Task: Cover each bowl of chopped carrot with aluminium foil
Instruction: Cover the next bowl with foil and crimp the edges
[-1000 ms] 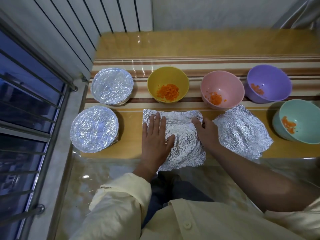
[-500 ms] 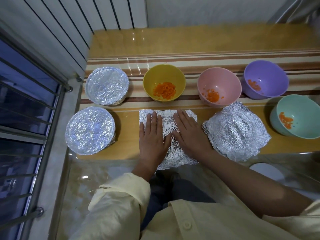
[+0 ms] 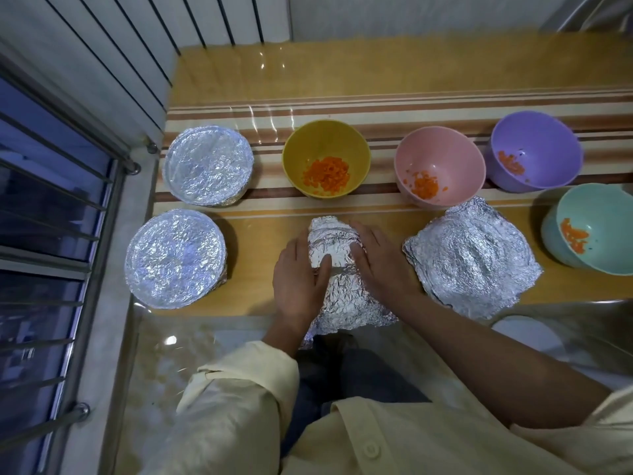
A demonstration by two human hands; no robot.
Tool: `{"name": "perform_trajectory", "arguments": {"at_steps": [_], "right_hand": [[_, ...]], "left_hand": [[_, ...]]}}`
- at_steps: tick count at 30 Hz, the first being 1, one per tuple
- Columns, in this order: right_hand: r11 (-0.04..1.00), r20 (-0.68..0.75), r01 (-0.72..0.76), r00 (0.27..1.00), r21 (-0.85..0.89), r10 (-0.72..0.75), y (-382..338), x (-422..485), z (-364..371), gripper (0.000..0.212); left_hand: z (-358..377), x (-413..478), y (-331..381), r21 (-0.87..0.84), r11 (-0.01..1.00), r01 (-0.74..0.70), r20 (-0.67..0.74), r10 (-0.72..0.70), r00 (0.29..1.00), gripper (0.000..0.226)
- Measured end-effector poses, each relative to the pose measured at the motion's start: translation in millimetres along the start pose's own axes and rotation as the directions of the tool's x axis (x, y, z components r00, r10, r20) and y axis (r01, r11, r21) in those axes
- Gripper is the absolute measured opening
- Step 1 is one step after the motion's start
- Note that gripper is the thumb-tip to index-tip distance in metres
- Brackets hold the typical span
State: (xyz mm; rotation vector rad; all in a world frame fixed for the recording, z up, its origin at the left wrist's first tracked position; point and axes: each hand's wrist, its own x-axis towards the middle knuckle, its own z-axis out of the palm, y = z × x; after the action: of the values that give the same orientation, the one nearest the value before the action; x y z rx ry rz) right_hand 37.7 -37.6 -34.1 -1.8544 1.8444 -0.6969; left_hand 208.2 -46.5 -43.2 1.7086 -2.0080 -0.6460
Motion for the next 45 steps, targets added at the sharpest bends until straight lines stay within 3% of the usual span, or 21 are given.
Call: {"name": "perform_trajectory", "arguments": {"at_steps": [15, 18, 20, 24, 29, 32, 35, 38, 41, 43, 45], "right_hand": [[0.995, -0.032, -0.010, 0.999, 0.101, 0.013, 5.4, 0.3, 4.6, 0.039], [0.958, -0.005, -0.129, 0.991, 0.254, 0.135, 8.2, 0.3, 3.4, 0.036], [0.922, 0.039, -0.250, 0.968, 0.297, 0.250, 12.4, 0.4, 2.1, 0.030], [0.909, 0.017, -0.320, 0.945, 0.267, 0.327, 13.1, -4.9, -0.6, 0.025], [0.821, -0.031, -0.467, 0.863, 0.327, 0.503, 6.3, -24.2, -1.5, 0.034], [0.771, -0.021, -0.518, 0.825, 0.370, 0.565, -3.6, -39.6, -5.3, 0.028], [0.742, 0.035, -0.559, 0.807, 0.370, 0.590, -9.9, -53.0, -6.2, 0.025], [0.761, 0.060, -0.560, 0.816, 0.326, 0.575, -6.6, -60.5, -6.5, 0.028], [0.834, -0.073, -0.456, 0.863, 0.311, 0.499, 4.3, -58.2, -14.8, 0.028], [0.930, -0.201, -0.284, 0.922, 0.234, 0.332, 10.9, -50.6, -22.3, 0.034], [0.984, -0.200, -0.129, 0.968, 0.120, 0.151, 15.3, -38.8, -25.9, 0.041]], "left_hand": [[1.0, -7.1, 1.9, -0.347, 0.903, 0.254, -0.032, -0.282, 0.959, 0.054], [-2.4, -5.8, 2.7, -0.377, 0.892, 0.248, -0.036, -0.282, 0.959, 0.063], [-4.8, -6.0, 0.3, -0.344, 0.899, 0.270, -0.076, -0.314, 0.946, 0.069], [-10.5, -13.2, 3.4, -0.210, 0.928, 0.308, -0.172, -0.346, 0.922, 0.064], [-9.8, -21.0, 14.1, -0.052, 0.945, 0.324, -0.173, -0.328, 0.929, 0.039], [-8.9, -24.1, 14.9, 0.043, 0.947, 0.320, -0.176, -0.308, 0.935, 0.042], [-7.7, -26.3, 17.0, 0.099, 0.963, 0.252, -0.273, -0.217, 0.937, 0.056], [-6.0, -26.7, 27.1, 0.146, 0.976, 0.161, -0.290, -0.114, 0.950, 0.055], [-0.1, -25.9, 42.8, 0.199, 0.978, 0.056, -0.259, -0.003, 0.966, 0.052], [8.4, -26.7, 49.8, 0.245, 0.969, 0.012, -0.203, 0.039, 0.978, 0.054], [18.0, -27.0, 52.5, 0.315, 0.949, -0.012, -0.144, 0.060, 0.988, 0.056]]}}
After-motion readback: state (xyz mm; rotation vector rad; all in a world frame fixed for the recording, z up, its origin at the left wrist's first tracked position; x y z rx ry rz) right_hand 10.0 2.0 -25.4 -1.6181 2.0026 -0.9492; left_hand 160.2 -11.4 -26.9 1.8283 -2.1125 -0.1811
